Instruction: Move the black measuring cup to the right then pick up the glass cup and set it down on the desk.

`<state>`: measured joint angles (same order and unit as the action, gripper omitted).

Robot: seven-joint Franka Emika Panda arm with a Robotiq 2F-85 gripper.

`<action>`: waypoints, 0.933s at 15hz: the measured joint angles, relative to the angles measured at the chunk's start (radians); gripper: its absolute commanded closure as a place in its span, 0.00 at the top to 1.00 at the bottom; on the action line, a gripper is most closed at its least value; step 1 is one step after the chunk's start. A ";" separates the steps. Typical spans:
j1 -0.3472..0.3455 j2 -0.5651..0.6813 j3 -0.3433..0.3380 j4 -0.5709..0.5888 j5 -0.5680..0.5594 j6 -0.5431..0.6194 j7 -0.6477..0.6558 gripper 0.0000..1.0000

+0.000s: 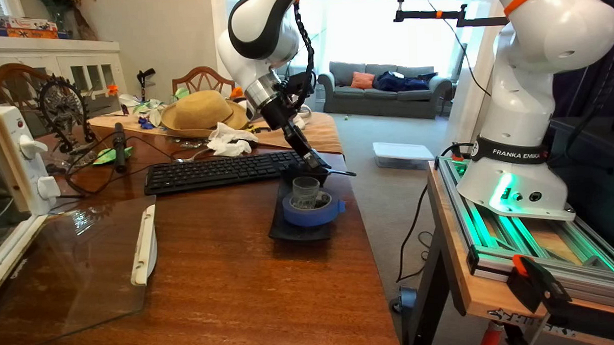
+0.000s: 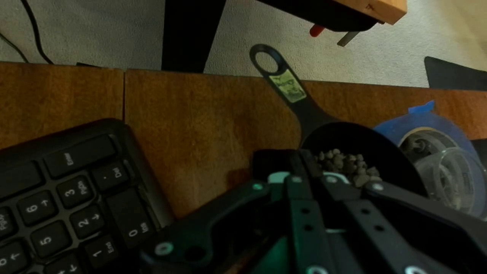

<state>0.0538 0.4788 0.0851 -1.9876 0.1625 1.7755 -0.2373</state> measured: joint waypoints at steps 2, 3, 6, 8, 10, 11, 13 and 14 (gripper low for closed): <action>-0.003 -0.003 -0.002 0.003 0.000 -0.023 0.000 0.01; -0.006 -0.007 -0.005 0.006 0.000 -0.041 0.000 0.01; -0.026 -0.031 -0.021 0.024 -0.007 -0.130 0.000 0.01; -0.043 -0.050 -0.039 0.040 -0.023 -0.203 0.000 0.01; -0.061 -0.064 -0.059 0.055 -0.035 -0.260 0.002 0.01; -0.072 -0.070 -0.072 0.063 -0.037 -0.281 0.003 0.01; -0.101 -0.073 -0.097 0.078 -0.036 -0.307 0.004 0.01; -0.118 -0.073 -0.111 0.085 -0.032 -0.312 0.004 0.01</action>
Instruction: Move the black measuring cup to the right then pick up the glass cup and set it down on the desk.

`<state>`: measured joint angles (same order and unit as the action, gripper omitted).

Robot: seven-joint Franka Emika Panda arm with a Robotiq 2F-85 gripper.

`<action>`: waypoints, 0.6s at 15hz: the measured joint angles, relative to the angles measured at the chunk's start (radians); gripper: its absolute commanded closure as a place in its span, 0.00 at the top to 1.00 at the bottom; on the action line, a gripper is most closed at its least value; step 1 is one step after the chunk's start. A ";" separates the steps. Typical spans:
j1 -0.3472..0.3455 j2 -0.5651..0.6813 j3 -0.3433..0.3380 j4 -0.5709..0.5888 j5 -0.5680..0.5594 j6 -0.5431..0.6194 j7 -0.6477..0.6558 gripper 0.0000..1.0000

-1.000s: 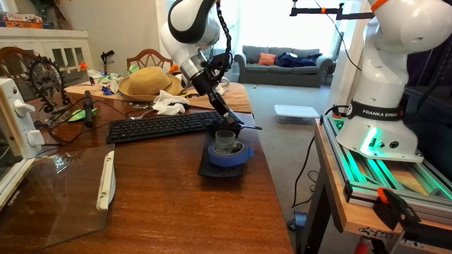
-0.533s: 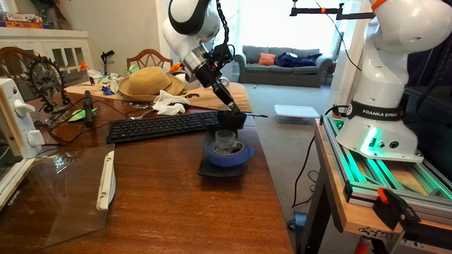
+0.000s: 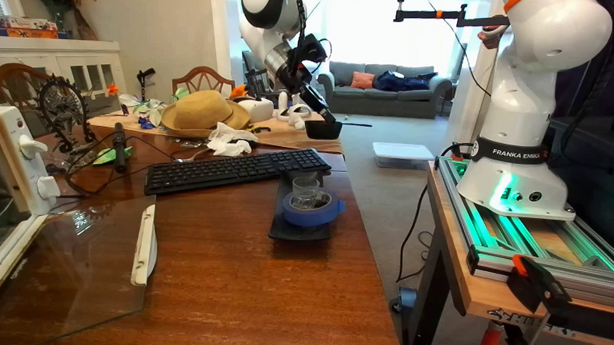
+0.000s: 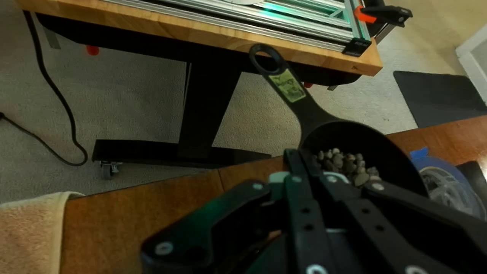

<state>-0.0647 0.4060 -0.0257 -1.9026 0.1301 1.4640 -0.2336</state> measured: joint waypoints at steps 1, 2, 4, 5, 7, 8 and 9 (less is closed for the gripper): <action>-0.020 0.000 -0.014 0.006 0.005 -0.001 0.000 0.01; -0.041 0.000 -0.029 0.012 0.011 -0.003 0.000 0.01; -0.089 0.001 -0.058 0.024 0.034 -0.013 0.000 0.01; -0.113 0.002 -0.071 0.030 0.051 -0.018 0.000 0.01; -0.161 0.010 -0.097 0.044 0.100 -0.027 0.000 0.01; -0.185 0.013 -0.109 0.048 0.128 -0.032 0.000 0.01; -0.207 0.016 -0.116 0.052 0.151 -0.037 -0.007 0.03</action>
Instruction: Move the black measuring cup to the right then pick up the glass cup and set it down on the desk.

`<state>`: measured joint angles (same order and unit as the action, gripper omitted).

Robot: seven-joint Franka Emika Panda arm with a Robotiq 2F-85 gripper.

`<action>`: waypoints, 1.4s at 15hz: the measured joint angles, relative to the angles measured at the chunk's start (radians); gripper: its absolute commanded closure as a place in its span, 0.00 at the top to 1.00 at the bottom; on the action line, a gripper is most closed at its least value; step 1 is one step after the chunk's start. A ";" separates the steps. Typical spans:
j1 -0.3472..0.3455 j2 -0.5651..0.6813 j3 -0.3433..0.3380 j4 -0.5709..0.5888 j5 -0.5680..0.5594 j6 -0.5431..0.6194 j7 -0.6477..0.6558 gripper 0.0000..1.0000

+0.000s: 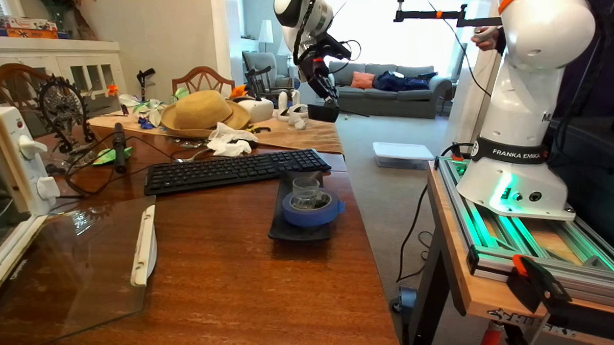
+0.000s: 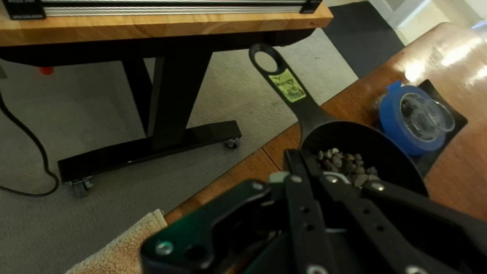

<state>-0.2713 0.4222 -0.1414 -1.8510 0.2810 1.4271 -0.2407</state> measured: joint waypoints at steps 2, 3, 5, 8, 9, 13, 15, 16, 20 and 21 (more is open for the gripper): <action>-0.026 0.001 -0.001 0.001 0.018 -0.003 -0.021 0.03; -0.027 0.001 0.000 0.001 0.021 -0.003 -0.023 0.01; -0.023 0.001 0.004 0.001 0.022 -0.003 -0.023 0.01; -0.023 0.009 0.002 0.001 0.018 -0.005 -0.017 0.01; -0.023 0.015 0.000 0.002 0.013 -0.014 -0.015 0.01; -0.027 0.058 -0.021 0.026 -0.003 -0.052 0.024 0.01; -0.034 0.082 -0.038 0.051 0.000 -0.052 0.069 0.01; -0.037 0.092 -0.047 0.065 0.006 -0.042 0.102 0.01; -0.042 0.110 -0.076 0.102 0.016 0.075 0.232 0.01; -0.041 0.110 -0.077 0.109 0.012 0.109 0.264 0.01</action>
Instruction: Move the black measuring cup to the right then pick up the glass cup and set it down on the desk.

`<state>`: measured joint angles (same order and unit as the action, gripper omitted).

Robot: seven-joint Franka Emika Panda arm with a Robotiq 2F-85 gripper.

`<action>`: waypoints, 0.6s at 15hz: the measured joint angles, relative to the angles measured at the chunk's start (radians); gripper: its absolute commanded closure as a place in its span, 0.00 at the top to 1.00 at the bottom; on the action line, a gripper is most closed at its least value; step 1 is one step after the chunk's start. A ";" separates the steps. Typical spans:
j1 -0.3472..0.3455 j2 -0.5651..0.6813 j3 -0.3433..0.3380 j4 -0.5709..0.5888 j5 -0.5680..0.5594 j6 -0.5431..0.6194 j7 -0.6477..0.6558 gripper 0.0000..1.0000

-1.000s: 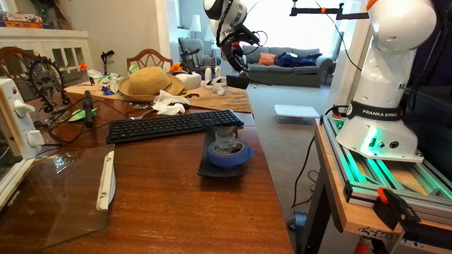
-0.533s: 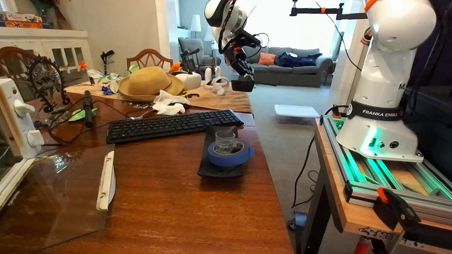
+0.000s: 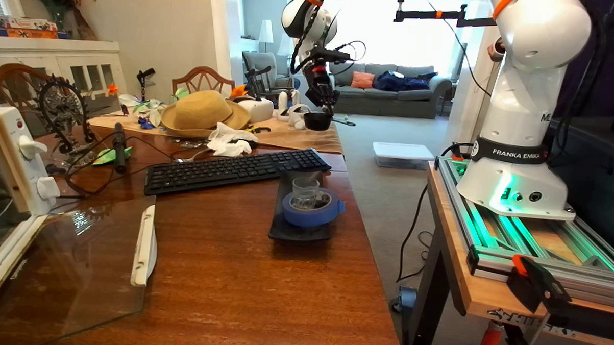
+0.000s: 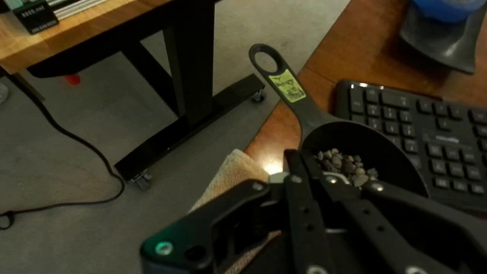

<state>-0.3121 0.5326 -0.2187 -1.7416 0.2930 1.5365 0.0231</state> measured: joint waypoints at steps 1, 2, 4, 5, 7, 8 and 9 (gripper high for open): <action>0.002 0.000 0.000 0.007 -0.002 0.031 0.030 0.01; 0.005 0.000 0.000 0.012 -0.002 0.058 0.055 0.01; 0.008 0.000 0.003 0.020 0.004 0.093 0.087 0.01; 0.007 0.001 0.007 0.023 0.014 0.094 0.089 0.03; 0.008 0.001 0.009 0.024 0.013 0.094 0.089 0.03; 0.007 0.001 0.009 0.024 0.013 0.094 0.089 0.01; 0.007 0.001 0.008 0.024 0.013 0.094 0.089 0.01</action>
<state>-0.3052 0.5332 -0.2103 -1.7173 0.3061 1.6309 0.1119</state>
